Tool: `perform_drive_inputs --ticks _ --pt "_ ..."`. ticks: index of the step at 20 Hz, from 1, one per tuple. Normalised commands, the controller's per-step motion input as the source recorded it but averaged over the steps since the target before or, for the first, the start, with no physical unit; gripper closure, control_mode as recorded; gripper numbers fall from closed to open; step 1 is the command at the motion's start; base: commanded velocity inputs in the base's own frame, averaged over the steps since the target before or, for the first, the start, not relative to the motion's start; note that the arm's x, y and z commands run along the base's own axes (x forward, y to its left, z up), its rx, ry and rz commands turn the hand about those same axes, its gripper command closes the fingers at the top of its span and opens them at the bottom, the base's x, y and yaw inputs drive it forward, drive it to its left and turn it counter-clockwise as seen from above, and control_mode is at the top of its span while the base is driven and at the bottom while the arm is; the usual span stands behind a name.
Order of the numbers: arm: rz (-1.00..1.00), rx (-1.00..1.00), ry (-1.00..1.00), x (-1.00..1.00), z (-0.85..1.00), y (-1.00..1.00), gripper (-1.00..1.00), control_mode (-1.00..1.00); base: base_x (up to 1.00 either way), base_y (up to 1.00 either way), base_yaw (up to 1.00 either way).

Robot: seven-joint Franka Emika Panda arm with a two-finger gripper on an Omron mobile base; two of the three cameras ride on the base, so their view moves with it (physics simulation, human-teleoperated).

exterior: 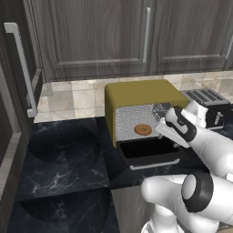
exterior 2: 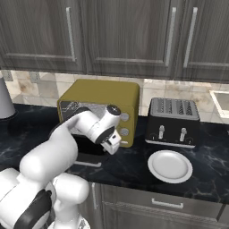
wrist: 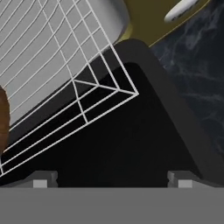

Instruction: Pick up the bagel from the plate, place it on the toaster oven rack, close the door, and set the timer.

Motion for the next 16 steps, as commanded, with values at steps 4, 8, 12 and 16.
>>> perform_drive_inputs --ticks 4,8,12,16 --pt "0.00 0.00 0.00 0.04 -0.19 0.35 -1.00 -1.00 0.00 0.00 0.00" --pt "0.00 0.00 0.00 0.17 -0.10 0.23 -1.00 -1.00 0.00 0.00 0.00" --pt "0.00 0.00 0.00 0.31 -0.07 0.11 -1.00 -1.00 0.00 0.00 0.00" --pt "0.00 0.00 0.00 0.40 -0.02 0.03 -1.00 -1.00 0.00 0.00 0.00"
